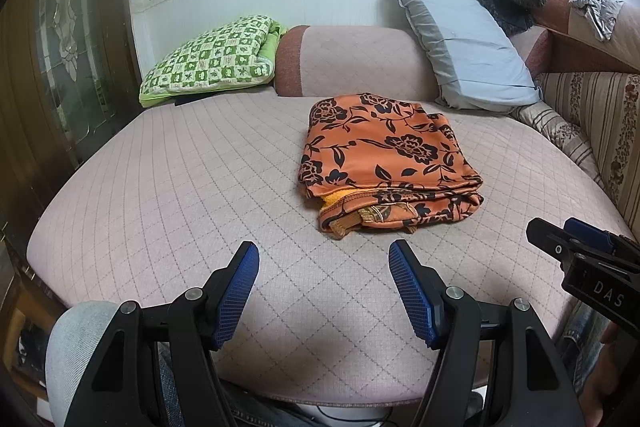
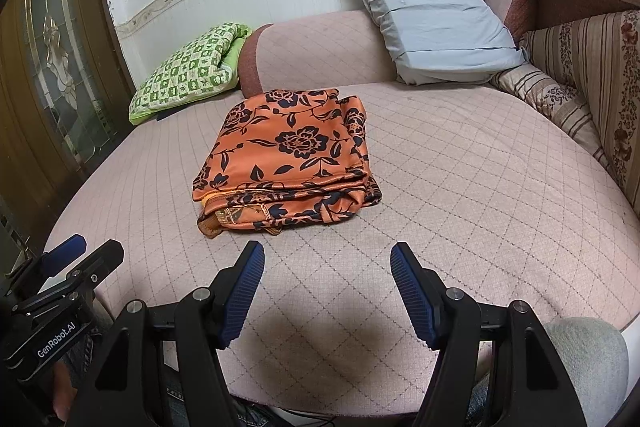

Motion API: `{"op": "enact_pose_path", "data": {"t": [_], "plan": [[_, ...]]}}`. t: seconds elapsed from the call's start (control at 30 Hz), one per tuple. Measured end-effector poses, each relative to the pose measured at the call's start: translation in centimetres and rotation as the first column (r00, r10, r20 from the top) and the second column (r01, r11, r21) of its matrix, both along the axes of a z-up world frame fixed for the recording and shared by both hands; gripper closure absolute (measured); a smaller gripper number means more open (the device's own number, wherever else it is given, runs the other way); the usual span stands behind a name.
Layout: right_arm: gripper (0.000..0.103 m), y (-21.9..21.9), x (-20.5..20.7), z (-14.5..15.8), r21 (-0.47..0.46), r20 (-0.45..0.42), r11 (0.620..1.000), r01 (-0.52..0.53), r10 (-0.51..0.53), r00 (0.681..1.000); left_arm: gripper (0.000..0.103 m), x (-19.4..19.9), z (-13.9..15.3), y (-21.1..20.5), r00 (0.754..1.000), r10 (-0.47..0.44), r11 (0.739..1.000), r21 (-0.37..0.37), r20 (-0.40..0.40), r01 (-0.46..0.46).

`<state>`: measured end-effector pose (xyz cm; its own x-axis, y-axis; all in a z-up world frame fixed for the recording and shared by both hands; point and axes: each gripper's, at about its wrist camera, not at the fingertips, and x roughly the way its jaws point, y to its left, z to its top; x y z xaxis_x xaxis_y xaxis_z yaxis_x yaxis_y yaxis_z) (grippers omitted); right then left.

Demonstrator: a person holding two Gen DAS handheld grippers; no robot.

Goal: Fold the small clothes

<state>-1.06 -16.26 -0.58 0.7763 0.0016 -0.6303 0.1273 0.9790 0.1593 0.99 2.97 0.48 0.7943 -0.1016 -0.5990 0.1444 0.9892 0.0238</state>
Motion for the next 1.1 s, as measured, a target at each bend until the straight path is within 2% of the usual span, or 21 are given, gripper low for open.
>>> {"op": "enact_pose_path", "data": {"t": [1.1], "plan": [[0.035, 0.03, 0.07, -0.04, -0.005, 0.005, 1.000, 0.002, -0.002, 1.000, 0.035, 0.19, -0.22, 0.28, 1.000, -0.005, 1.000, 0.002, 0.005, 0.005]]}}
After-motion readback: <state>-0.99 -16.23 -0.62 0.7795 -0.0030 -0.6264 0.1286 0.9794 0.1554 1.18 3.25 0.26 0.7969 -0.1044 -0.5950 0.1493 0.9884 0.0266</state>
